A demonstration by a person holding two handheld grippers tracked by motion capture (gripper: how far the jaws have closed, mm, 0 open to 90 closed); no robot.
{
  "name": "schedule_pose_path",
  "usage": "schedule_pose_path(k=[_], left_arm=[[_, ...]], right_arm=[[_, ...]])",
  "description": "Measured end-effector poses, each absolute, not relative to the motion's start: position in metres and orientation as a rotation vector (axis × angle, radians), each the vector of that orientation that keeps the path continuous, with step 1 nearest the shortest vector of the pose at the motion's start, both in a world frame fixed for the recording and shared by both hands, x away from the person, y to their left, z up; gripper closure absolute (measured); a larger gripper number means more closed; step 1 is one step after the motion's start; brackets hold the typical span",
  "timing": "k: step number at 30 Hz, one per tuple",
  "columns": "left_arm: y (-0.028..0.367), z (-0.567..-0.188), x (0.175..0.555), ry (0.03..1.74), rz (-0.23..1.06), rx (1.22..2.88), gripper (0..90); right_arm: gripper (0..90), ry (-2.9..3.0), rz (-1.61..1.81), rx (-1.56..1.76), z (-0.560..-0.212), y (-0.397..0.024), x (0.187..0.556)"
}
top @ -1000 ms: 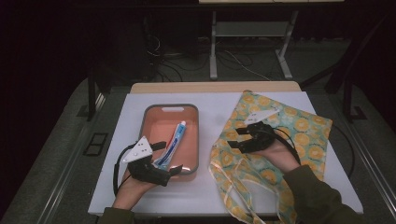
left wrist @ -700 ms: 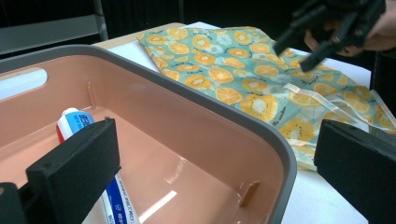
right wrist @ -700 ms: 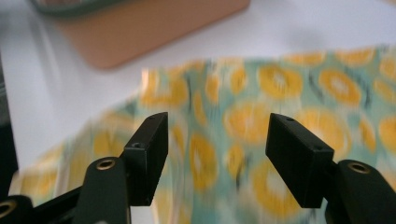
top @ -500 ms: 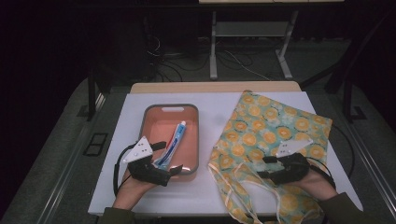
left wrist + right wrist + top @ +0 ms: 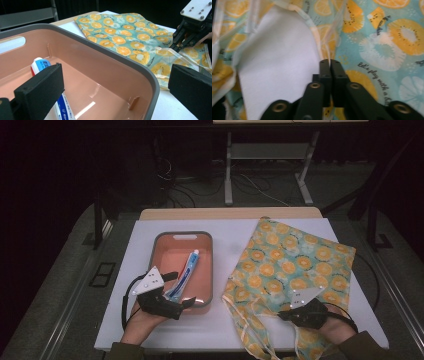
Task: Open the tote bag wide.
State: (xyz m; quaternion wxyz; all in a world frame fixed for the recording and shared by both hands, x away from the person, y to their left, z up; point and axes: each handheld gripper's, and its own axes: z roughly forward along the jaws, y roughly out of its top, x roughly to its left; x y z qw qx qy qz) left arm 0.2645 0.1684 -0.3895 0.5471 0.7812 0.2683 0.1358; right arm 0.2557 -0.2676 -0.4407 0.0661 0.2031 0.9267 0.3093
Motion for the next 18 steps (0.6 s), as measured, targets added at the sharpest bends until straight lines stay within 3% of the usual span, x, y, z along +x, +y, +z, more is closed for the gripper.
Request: schedule_pose_path(k=[6, 18], left_arm=[[0.168, -0.389, 0.265, 0.635, 0.321, 1.853, 0.0], [0.168, -0.389, 0.265, 0.637, 0.319, 1.849, 0.0]], right_arm=[[89.5, 2.752, 0.959, 0.65, -0.439, -0.257, 0.263], [89.5, 2.68, 1.045, 0.809, -0.433, -0.207, 0.314]])
